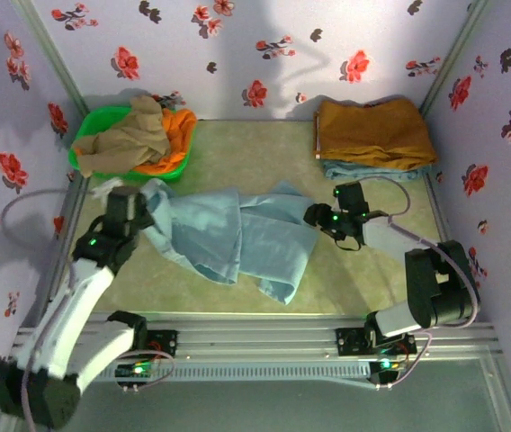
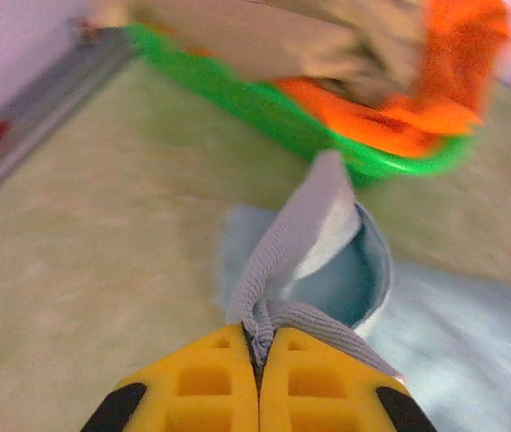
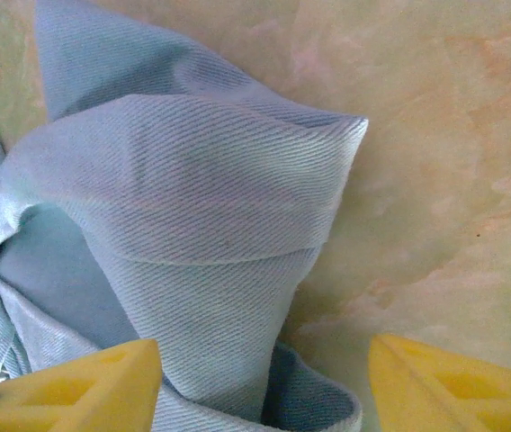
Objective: Fold and stack the trousers
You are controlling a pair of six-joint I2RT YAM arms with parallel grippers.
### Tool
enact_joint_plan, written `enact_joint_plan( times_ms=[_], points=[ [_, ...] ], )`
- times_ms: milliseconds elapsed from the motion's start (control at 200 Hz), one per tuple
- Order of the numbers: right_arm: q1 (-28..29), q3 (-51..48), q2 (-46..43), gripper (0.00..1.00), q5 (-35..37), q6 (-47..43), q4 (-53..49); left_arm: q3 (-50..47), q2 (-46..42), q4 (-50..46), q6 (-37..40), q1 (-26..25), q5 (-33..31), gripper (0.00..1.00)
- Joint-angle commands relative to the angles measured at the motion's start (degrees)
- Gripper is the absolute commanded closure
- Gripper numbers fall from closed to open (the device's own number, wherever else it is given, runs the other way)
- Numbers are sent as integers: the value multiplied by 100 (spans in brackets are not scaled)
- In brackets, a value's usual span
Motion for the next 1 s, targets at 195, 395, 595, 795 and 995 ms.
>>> enact_joint_plan(
  times_ms=[195, 395, 595, 795, 995],
  points=[
    [142, 257, -231, 32, -46, -30, -272, -94, -1594, -2205, -1505, 1211, -60, 16],
    [148, 256, -294, 27, 1, -165, -413, 240, -2055, -2559, -1461, 1205, 588, 12],
    [216, 269, 184, 22, -296, -68, -141, -982, -1619, -1314, -1866, 742, 2439, 12],
    [324, 232, 434, 20, -322, -32, 32, -1589, -1155, -465, -3215, -2125, 1133, 9],
    [333, 339, 600, 20, -245, -103, 35, -694, 1492, 636, -3647, -4259, 186, 1]
  ],
)
